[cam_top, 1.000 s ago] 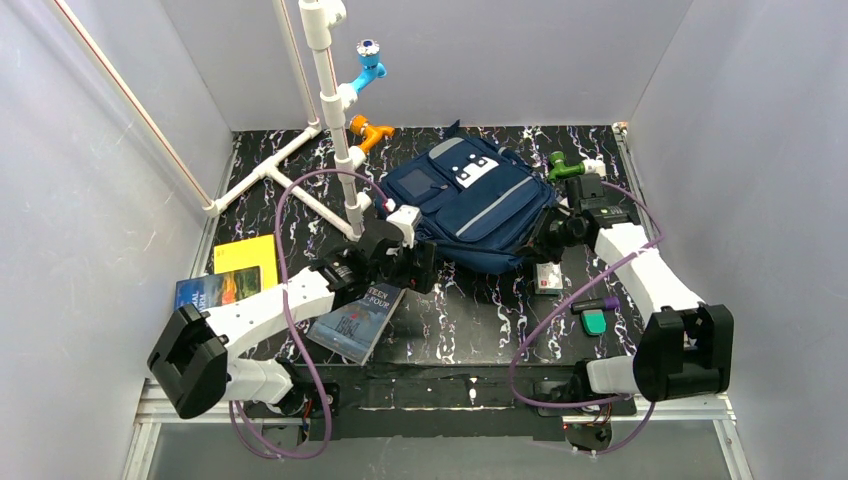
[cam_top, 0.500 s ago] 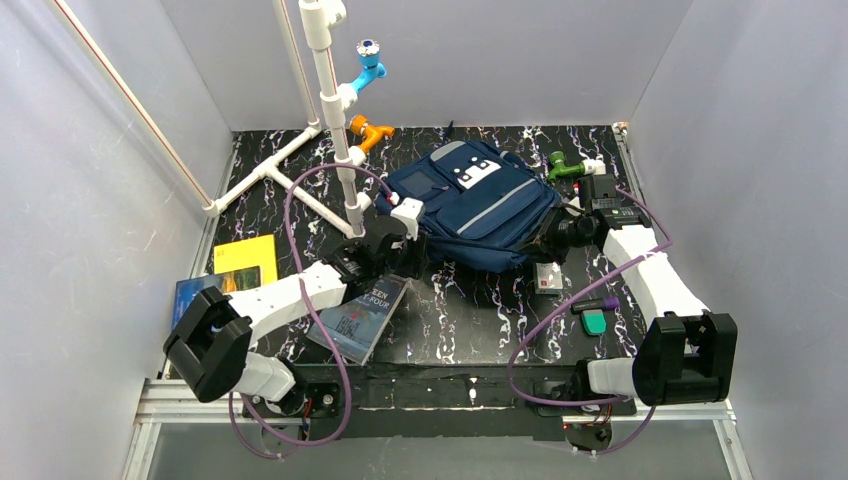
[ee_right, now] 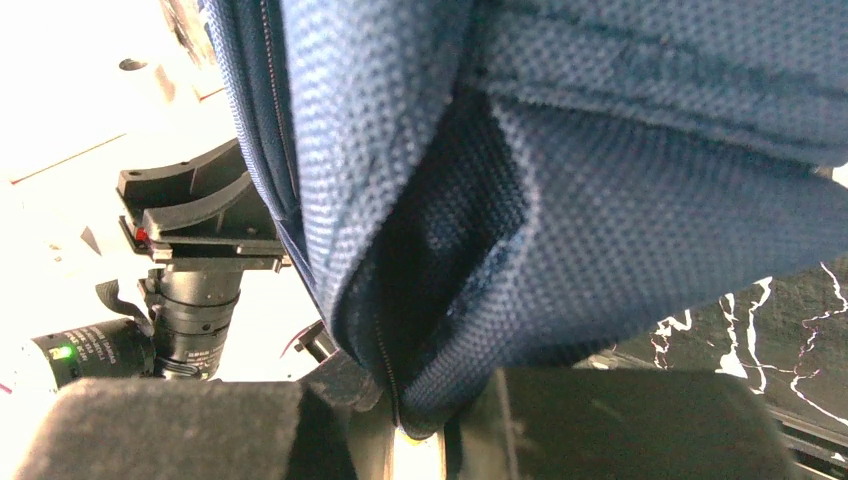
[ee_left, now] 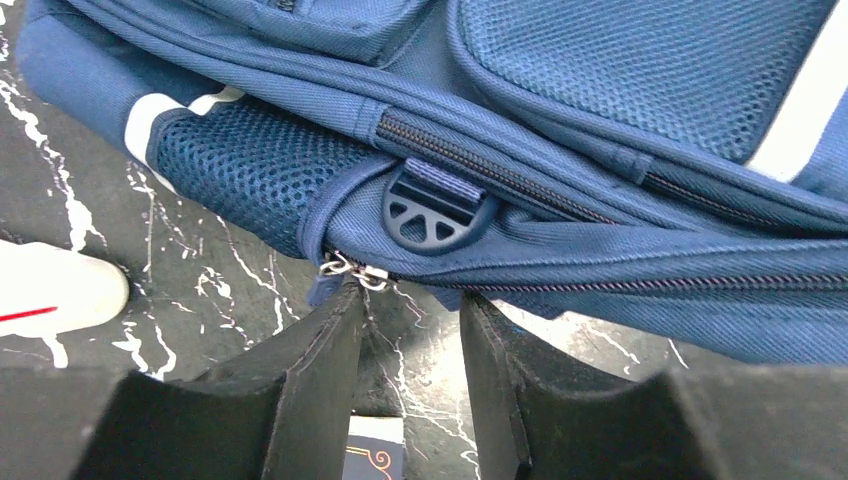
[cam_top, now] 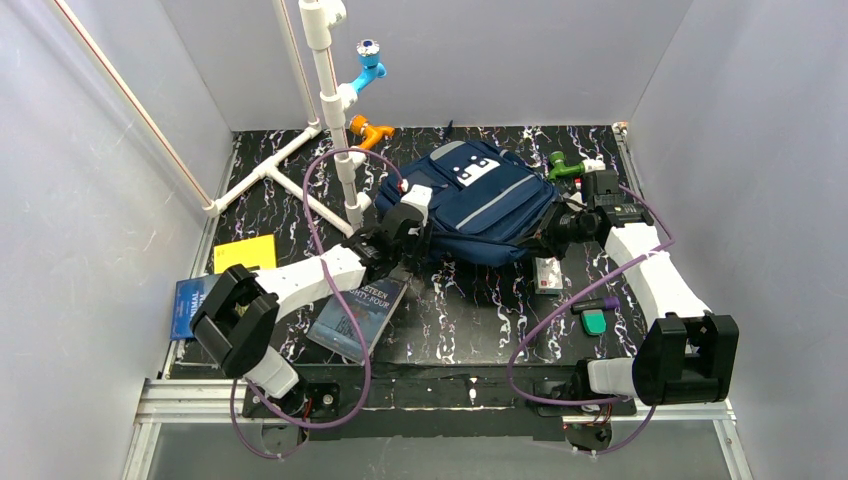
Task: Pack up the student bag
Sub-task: Unzip the student bag at the center of the board.
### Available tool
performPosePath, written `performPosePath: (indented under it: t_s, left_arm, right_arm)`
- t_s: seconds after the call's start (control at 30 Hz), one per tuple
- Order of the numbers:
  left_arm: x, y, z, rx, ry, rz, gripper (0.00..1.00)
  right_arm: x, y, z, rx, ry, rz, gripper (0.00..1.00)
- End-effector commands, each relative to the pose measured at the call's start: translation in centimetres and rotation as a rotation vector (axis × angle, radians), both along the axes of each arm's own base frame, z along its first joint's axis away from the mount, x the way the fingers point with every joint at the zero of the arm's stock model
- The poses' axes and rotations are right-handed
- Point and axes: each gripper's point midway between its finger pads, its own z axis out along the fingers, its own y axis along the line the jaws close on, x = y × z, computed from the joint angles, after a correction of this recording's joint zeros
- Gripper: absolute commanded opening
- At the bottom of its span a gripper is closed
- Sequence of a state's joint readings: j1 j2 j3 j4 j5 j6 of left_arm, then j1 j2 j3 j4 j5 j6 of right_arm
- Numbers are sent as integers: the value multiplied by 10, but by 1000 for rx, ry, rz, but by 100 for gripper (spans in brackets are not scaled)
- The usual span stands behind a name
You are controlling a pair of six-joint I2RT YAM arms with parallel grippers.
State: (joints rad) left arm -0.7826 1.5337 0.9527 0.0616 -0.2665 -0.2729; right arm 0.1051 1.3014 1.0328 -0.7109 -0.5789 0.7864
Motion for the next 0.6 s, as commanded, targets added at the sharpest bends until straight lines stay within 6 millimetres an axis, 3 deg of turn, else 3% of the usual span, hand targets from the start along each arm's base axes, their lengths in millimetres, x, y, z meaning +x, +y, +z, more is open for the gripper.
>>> performPosePath:
  t_s: [0.0,0.33,0.5,0.57]
  left_arm:
    - [19,13,15,72,-61,82,39]
    - [26,16,18,118,-60,111,32]
    - [25,13,22,122,-59,79,15]
    - [23,11,26,107,-58,69,13]
  right_arm:
    - [10,14,50,117,-130,55,1]
    - [10,15,52,121,-135,61,1]
    - [8,15,54,121,-143,64,1]
    - [8,14,53,117,-145,63,1]
